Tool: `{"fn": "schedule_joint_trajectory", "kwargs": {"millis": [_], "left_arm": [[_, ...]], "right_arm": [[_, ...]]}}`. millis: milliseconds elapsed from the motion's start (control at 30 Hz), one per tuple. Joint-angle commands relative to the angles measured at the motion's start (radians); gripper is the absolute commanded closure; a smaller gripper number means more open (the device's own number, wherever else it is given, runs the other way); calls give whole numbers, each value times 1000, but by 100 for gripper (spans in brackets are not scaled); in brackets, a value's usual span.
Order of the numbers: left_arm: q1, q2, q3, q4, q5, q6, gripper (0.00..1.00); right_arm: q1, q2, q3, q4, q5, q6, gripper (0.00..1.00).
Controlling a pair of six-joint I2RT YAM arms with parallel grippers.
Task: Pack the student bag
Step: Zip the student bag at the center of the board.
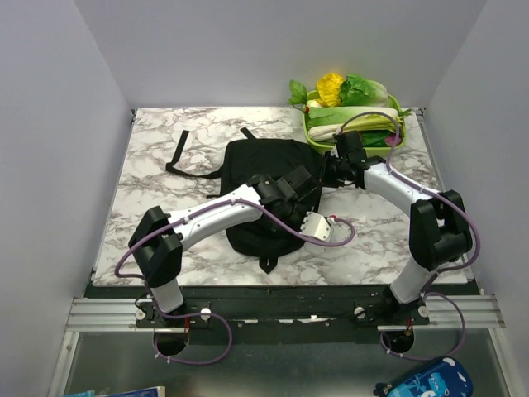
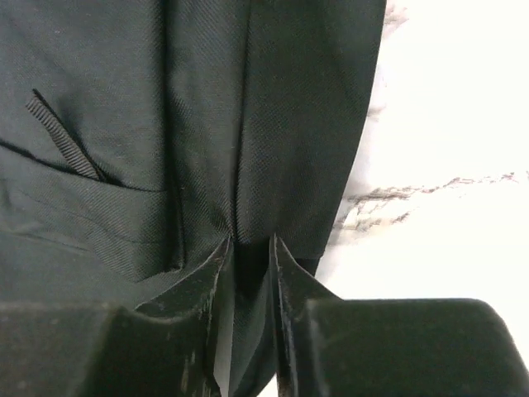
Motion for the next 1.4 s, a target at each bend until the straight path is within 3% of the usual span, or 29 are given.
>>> {"fn": "schedule_joint_trajectory", "kwargs": {"millis": [0, 133, 300, 533, 700, 800, 900, 933, 1033, 1367], "left_arm": [[-5, -72, -32, -76, 19, -23, 100], [-4, -91, -76, -16, -18, -52, 100], [-4, -68, -57, 19, -35, -84, 100], [-4, -40, -14, 21, -56, -69, 100], [-5, -40, -9, 27, -61, -67, 100], [-7, -43, -9, 24, -58, -67, 100], [-10, -49, -18, 15, -50, -67, 100], [-10, -57, -23, 12, -49, -66, 100], [-10, -83, -53, 6, -46, -63, 100], [-10, -158, -145, -44, -44, -64, 100]], "right_arm": [[-33, 26, 90, 13, 90, -39, 51], [-15, -166, -27, -10, 41, 13, 22], [42, -308, -170, -42, -43, 105, 17], [198, -345, -296, -22, -59, 237, 30], [234, -351, -322, -27, -37, 290, 32], [260, -322, -321, -22, -16, 317, 40], [270, -310, -313, -8, 33, 330, 60], [270, -308, -310, -5, 57, 333, 75], [269, -300, -286, -39, 111, 307, 99], [171, -311, -318, -61, 171, 191, 99]]}}
